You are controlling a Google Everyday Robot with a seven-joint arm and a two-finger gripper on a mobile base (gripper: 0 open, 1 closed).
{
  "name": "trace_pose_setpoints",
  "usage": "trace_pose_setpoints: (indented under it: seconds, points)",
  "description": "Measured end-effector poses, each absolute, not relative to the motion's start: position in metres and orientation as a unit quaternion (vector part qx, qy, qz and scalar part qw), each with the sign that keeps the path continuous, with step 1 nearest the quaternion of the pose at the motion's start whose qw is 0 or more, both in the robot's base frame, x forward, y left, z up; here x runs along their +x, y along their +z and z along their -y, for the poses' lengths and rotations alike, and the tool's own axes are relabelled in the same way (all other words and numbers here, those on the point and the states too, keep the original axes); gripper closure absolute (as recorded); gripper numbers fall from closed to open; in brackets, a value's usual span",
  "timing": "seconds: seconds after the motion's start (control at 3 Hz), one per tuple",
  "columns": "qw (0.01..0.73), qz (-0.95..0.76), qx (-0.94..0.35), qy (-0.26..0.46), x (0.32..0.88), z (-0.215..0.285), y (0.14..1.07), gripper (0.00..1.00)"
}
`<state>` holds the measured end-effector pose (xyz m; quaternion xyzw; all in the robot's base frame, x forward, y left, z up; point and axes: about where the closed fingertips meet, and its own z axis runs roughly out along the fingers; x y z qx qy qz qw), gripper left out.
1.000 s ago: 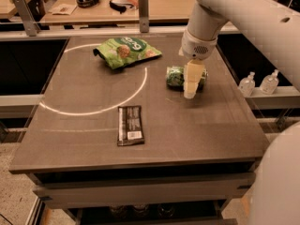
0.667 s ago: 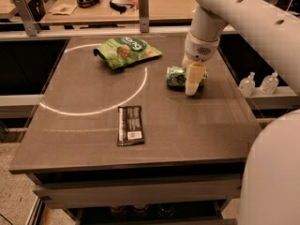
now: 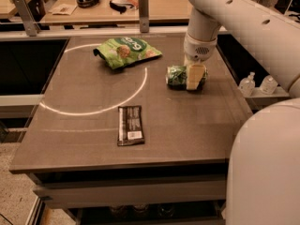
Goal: Place green can upright
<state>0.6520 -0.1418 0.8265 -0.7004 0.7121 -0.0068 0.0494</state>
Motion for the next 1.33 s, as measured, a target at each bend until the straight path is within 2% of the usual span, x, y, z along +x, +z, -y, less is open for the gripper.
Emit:
trace_pose_setpoints:
  seconds: [0.33,0.67,1.0,1.33]
  points:
    - [0.049,-0.712,-0.7,-0.007,0.652,0.142,0.83,0.95]
    - [0.088,-0.693,-0.716,0.007,0.635,0.14,0.863,1.0]
    - [0.142,-0.674,-0.724,0.027,0.614,0.139,0.903,1.0]
    - [0.192,-0.66,-0.722,0.079,0.601,0.148,0.924,1.0]
